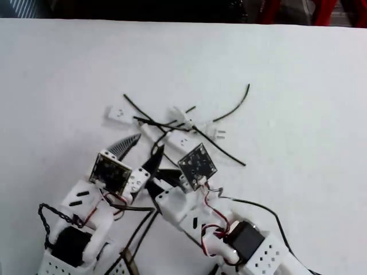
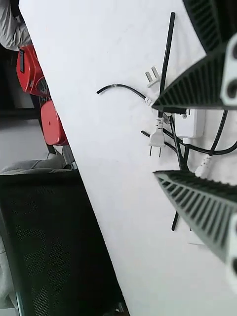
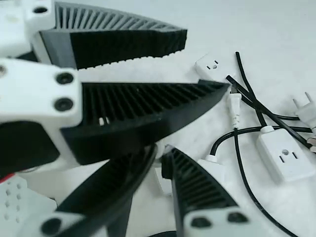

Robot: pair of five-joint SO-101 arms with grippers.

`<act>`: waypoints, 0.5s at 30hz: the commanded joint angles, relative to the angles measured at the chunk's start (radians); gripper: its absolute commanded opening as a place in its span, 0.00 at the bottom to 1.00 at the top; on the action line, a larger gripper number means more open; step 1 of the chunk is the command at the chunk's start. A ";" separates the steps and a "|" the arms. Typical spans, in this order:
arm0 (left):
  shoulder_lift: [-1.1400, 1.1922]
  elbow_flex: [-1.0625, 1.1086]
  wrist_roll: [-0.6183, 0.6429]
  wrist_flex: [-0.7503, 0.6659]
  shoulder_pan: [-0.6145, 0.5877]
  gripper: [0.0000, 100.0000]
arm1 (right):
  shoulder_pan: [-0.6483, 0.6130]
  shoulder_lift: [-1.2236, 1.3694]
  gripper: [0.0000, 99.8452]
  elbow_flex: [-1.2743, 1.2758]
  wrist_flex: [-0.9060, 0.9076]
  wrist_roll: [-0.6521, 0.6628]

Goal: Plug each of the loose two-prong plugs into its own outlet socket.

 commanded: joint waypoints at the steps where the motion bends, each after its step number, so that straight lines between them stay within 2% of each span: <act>1: -0.007 -0.038 -0.012 0.005 -0.064 0.20 | -0.002 -0.018 0.02 -0.006 0.001 -0.005; 4: -0.005 -0.038 -0.012 0.005 -0.153 0.20 | 0.018 -0.018 0.02 -0.006 0.001 -0.005; 9: -0.002 -0.040 -0.014 0.023 -0.340 0.20 | 0.168 -0.008 0.02 -0.006 -0.005 -0.005; 15: -0.001 -0.044 -0.066 0.129 -0.361 0.20 | 0.314 -0.008 0.02 -0.005 -0.007 -0.014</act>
